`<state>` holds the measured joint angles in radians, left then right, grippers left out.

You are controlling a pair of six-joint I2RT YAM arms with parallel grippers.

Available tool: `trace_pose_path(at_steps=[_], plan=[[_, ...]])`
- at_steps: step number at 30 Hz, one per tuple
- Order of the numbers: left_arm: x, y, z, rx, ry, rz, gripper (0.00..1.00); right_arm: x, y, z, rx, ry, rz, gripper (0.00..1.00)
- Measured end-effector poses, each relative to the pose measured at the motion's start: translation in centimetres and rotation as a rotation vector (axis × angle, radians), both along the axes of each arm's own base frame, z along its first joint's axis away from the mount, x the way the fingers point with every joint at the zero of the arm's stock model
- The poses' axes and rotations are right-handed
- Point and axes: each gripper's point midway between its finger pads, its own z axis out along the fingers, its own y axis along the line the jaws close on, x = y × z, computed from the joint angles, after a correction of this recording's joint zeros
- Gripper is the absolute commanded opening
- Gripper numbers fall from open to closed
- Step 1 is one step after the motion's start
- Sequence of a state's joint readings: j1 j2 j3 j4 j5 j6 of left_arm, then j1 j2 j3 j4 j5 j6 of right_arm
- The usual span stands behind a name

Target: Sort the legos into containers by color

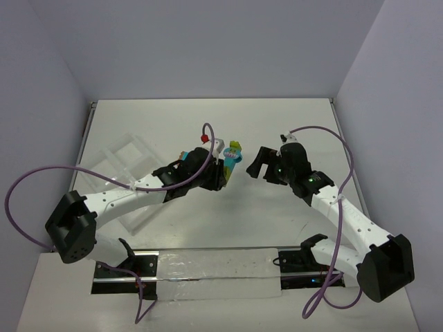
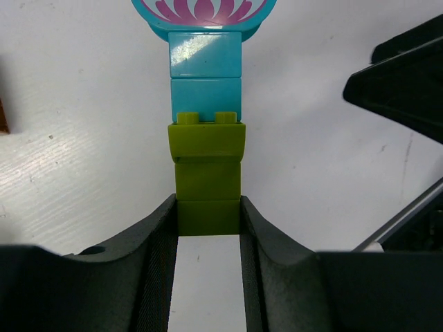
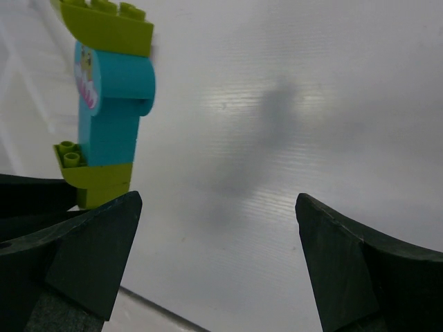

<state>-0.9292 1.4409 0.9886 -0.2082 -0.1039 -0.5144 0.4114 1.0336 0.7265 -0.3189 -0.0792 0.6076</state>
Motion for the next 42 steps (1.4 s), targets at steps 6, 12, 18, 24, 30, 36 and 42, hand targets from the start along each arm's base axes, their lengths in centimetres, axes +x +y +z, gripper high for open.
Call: trace_pose_path(at_steps=[6, 12, 18, 24, 30, 36, 42], plan=[[-0.2, -0.4, 0.7, -0.031, 0.004, -0.012, 0.00, 0.4, 3.1, 3.0, 0.173, -0.054, 0.080, 1.00], [-0.4, -0.5, 0.8, -0.046, 0.016, -0.007, 0.00, 0.9, 4.7, 4.2, 0.260, -0.072, 0.110, 1.00], [-0.4, -0.5, 1.0, -0.050, 0.014, -0.006, 0.00, 1.4, 6.1, 3.5, 0.299, -0.033, 0.105, 0.89], [-0.4, -0.4, 1.8, -0.067, 0.001, -0.006, 0.00, 2.0, 7.5, 3.5, 0.346, -0.028, 0.108, 0.77], [-0.5, -0.3, 3.0, -0.090, -0.017, -0.007, 0.00, 2.4, 8.7, 3.4, 0.382, -0.024, 0.112, 0.59], [-0.6, -0.2, 3.1, -0.092, -0.016, -0.009, 0.00, 2.7, 9.5, 3.0, 0.402, -0.010, 0.114, 0.35], [-0.6, 0.0, 3.0, -0.094, -0.019, 0.000, 0.00, 2.8, 9.7, 3.3, 0.420, -0.017, 0.114, 0.05]])
